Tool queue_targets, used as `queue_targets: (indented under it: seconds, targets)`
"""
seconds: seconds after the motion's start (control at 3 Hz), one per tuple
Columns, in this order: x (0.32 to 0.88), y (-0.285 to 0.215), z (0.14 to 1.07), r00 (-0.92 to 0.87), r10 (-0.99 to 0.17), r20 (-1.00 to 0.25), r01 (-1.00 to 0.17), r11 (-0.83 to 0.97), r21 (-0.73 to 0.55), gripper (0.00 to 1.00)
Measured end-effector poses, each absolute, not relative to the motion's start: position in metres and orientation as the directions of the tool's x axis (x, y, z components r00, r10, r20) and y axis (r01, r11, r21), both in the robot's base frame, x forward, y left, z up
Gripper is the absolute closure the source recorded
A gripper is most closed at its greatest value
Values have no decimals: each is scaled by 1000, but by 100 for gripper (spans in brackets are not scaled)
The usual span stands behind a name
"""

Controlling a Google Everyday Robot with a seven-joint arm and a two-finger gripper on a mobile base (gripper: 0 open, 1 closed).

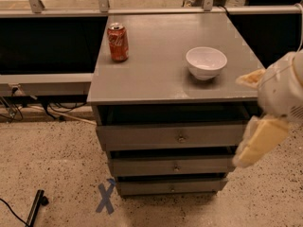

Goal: Open middle drawer

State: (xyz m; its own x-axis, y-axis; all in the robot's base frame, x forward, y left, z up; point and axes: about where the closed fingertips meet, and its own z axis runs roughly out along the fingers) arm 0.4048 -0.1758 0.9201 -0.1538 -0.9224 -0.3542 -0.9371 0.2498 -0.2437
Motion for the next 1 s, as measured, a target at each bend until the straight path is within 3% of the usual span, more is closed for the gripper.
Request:
queue_targets:
  seconds: [0.33, 0.67, 1.0]
  targets:
    - [380, -137, 863, -72, -875, -478, -953, 202, -226, 0]
    - [366, -131, 839, -70, -846, -529, -947, 223, -231, 0]
    - [388, -144, 849, -101, -874, -475, -930, 252, -267, 0]
